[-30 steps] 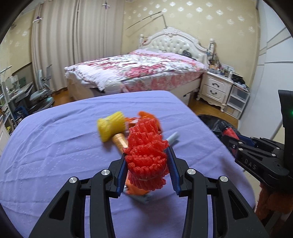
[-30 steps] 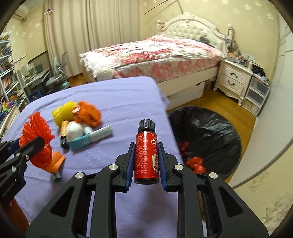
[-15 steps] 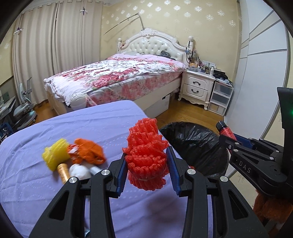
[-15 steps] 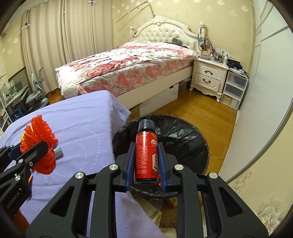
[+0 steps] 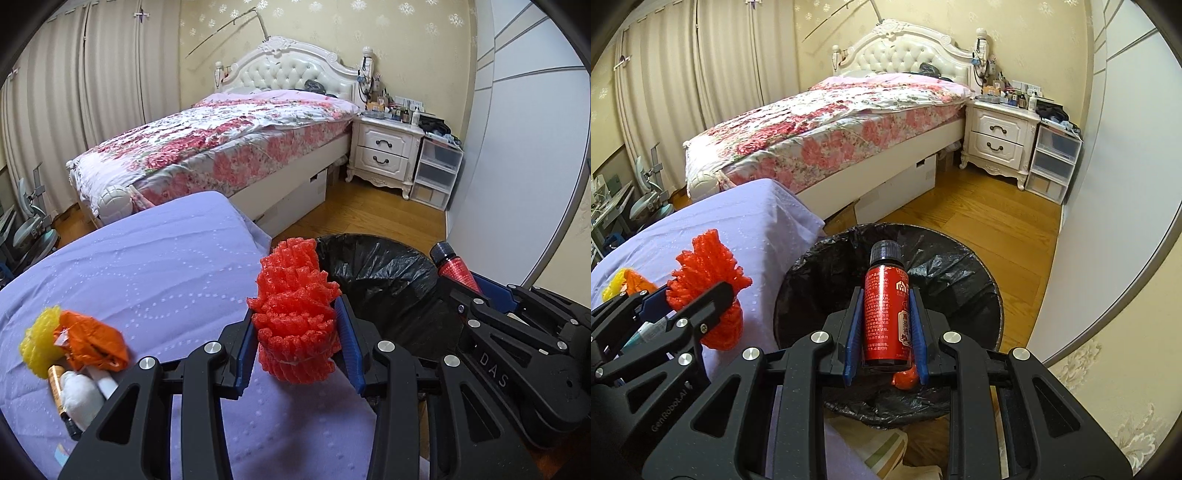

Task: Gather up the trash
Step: 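Move both tools over the black bin and release the mesh bag and can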

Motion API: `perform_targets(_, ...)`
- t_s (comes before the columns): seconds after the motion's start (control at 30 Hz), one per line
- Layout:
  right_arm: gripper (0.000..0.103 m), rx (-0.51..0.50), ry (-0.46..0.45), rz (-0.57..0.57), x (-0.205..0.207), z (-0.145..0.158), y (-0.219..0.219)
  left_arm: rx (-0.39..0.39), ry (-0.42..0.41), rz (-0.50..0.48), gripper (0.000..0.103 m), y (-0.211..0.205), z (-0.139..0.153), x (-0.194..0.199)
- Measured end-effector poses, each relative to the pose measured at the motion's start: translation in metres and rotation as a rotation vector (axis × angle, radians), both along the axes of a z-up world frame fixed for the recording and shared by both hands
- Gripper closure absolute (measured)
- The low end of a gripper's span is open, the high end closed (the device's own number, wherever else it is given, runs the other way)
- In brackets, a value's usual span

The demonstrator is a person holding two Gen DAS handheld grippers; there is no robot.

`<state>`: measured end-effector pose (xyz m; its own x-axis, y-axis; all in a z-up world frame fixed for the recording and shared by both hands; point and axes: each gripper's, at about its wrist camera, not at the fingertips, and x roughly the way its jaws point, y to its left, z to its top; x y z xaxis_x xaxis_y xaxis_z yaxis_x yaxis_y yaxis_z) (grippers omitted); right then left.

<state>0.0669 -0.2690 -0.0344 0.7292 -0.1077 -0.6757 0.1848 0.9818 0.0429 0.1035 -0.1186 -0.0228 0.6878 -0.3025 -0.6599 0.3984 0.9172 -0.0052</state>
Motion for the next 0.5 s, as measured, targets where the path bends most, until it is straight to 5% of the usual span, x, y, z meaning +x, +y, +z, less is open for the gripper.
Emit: perform_targets(0.5, 0.08, 0.031, 0.026, -0.051, 0.021, -0.015, -0.02, 0.034, 0.038, -0.004, 0.062, -0.026, -0.015, 0.027)
